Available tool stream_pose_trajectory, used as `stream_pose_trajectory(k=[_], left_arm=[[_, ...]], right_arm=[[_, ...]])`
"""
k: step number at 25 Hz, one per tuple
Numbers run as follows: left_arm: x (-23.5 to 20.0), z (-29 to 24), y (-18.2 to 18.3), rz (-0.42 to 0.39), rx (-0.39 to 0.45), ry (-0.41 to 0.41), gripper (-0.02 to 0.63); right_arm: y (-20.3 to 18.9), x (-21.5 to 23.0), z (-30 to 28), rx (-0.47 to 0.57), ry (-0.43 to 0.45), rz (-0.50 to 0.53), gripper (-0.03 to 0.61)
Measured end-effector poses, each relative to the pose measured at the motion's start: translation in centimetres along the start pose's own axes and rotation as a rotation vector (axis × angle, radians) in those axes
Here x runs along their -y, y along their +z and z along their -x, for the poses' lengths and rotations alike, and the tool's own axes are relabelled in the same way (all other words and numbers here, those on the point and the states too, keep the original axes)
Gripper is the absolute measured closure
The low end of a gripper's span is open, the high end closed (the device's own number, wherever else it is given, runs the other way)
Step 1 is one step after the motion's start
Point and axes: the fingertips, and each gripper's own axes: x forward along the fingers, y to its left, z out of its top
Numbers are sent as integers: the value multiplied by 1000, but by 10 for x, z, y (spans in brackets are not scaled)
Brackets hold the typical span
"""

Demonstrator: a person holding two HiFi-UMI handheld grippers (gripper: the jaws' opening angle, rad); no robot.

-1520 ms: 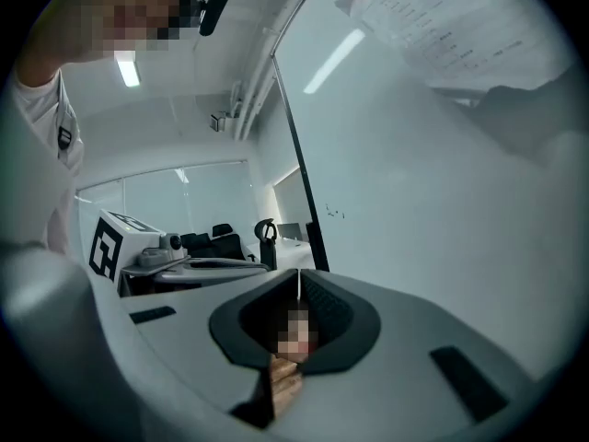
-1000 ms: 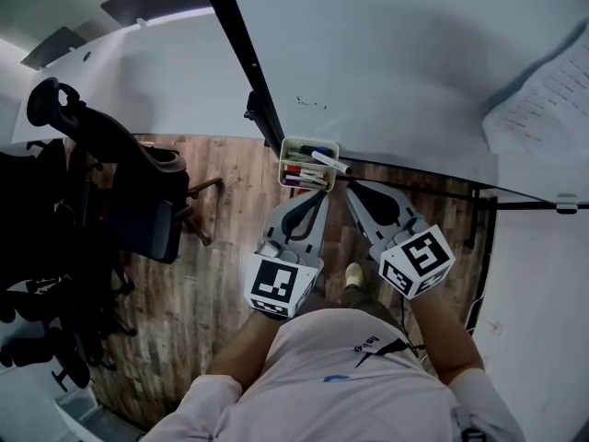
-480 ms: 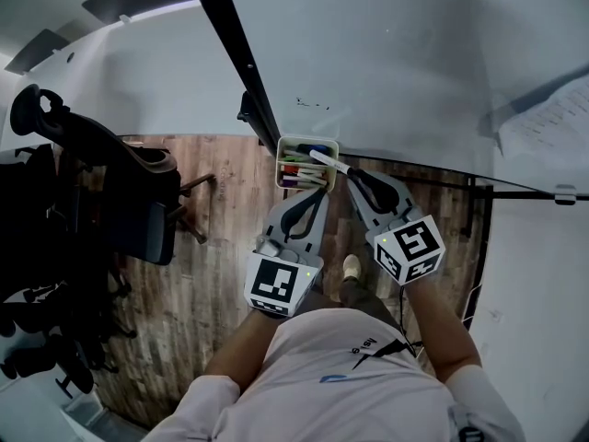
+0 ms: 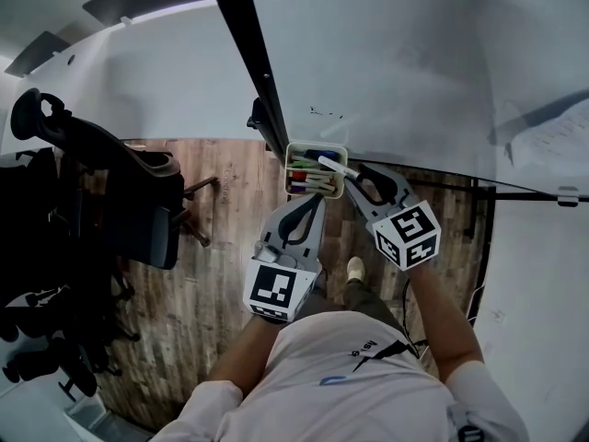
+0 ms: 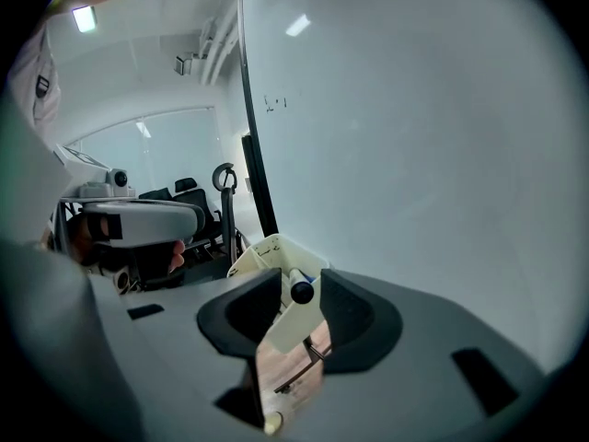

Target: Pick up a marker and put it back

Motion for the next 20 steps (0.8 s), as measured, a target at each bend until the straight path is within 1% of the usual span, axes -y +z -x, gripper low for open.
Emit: stream_pose_trajectory(k=[2,4,8,15,20], left_arm=[[-3,1,1,-1,2,4,601],[-6,2,2,-3,2,8,601],[-8,6,-2,-2,-7,16,601],[8,4,9,-18,8,3,601],[29,7,20,-39,32,-4,601]], right_arm=[[-3,1,-3,-17,-10,-4,451],[-3,1,-4,-21,-16,-12,489],[0,-2,-2,-20,-13,-16,494],[21,-4,23,42,-13,-31,498],[38,-11,53,101,24,-65,499]])
